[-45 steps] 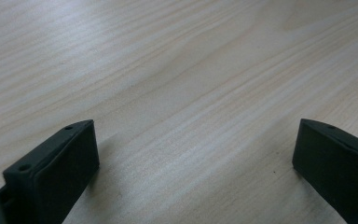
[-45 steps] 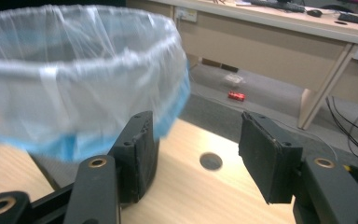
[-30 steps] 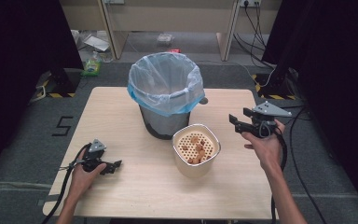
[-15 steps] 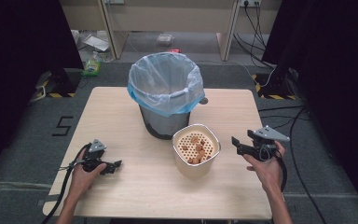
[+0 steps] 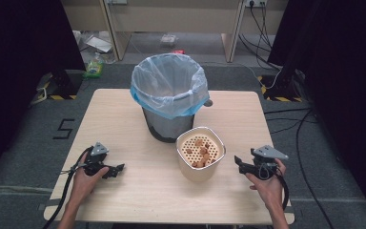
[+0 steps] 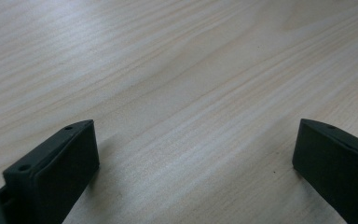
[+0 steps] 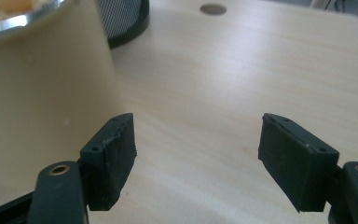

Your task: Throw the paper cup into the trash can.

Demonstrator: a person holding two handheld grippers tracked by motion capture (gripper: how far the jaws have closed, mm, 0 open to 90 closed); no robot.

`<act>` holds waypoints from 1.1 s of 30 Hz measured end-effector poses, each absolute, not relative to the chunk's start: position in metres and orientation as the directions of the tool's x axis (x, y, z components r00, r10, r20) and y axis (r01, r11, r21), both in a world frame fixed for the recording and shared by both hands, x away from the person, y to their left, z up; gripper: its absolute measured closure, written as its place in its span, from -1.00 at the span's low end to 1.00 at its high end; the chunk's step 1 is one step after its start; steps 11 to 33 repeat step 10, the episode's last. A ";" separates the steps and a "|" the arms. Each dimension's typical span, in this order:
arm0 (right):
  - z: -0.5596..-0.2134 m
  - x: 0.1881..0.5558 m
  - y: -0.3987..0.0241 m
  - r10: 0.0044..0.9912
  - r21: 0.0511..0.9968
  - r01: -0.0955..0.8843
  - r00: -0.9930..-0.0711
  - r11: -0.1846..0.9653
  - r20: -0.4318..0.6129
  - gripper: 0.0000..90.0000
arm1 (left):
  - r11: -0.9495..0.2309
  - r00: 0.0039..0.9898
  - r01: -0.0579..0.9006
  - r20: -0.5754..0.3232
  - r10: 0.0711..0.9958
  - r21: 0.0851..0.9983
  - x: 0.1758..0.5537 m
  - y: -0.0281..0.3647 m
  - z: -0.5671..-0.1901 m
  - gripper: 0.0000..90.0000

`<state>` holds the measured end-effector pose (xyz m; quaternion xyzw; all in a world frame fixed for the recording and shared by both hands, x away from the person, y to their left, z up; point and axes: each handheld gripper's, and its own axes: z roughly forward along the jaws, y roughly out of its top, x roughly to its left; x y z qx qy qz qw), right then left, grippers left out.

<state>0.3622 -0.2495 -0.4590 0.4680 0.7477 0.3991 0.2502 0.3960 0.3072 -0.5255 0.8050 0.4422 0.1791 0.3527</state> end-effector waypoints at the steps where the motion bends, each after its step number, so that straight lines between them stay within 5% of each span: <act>1: -0.463 0.362 -0.249 0.897 0.824 0.507 -0.442 0.252 -0.002 -0.38 | -0.360 0.545 0.586 -0.024 0.838 0.726 0.396 0.307 -0.526 -1.00; 33: -0.482 0.361 -0.246 0.897 0.791 0.548 -0.442 0.270 0.000 -0.38 | -0.361 0.545 0.586 -0.023 0.838 0.725 0.396 0.307 -0.525 -1.00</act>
